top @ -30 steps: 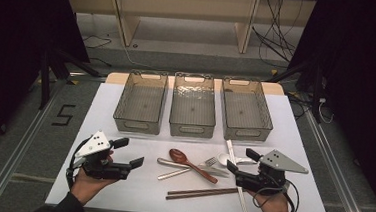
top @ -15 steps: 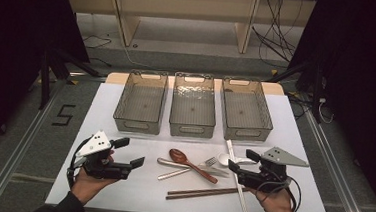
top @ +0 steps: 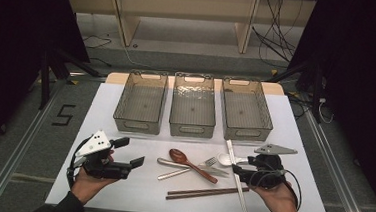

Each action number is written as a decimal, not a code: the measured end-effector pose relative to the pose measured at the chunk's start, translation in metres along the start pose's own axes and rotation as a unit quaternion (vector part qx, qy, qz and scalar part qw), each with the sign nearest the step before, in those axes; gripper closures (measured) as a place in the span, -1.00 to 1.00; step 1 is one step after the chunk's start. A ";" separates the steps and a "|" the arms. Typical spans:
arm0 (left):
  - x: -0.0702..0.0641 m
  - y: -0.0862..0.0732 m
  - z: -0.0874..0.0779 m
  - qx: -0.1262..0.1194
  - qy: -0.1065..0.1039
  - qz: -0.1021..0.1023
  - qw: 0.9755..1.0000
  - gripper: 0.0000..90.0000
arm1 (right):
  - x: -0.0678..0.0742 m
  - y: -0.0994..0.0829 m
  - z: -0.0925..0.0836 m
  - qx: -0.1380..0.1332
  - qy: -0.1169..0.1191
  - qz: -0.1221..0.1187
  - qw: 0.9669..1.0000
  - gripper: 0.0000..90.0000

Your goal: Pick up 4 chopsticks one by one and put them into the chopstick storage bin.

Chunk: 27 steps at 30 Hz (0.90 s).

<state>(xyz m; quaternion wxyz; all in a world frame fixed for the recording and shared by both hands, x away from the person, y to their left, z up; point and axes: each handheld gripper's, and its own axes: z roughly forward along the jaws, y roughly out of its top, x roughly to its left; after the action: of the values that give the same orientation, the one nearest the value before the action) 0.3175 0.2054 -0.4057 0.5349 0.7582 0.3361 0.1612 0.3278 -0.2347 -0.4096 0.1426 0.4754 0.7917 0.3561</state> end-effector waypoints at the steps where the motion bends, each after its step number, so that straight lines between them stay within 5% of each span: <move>1: 0.000 0.000 0.000 -0.001 0.000 -0.002 1.000 -0.65 | -0.002 0.000 0.001 0.007 -0.003 0.000 1.000 -0.15; 12: 0.000 0.000 0.000 -0.002 0.000 -0.001 1.000 -0.65 | -0.019 0.001 0.029 0.103 -0.014 0.001 0.995 0.10; 27: 0.000 0.001 -0.001 -0.003 0.000 0.000 1.000 -0.65 | -0.023 -0.005 0.046 0.145 -0.003 0.017 0.989 0.38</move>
<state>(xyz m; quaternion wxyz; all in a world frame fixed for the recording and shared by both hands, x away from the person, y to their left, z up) 0.3175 0.2057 -0.4047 0.5371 0.7565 0.3358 0.1625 0.3616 -0.2361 -0.4480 0.0689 0.5058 0.8262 0.2385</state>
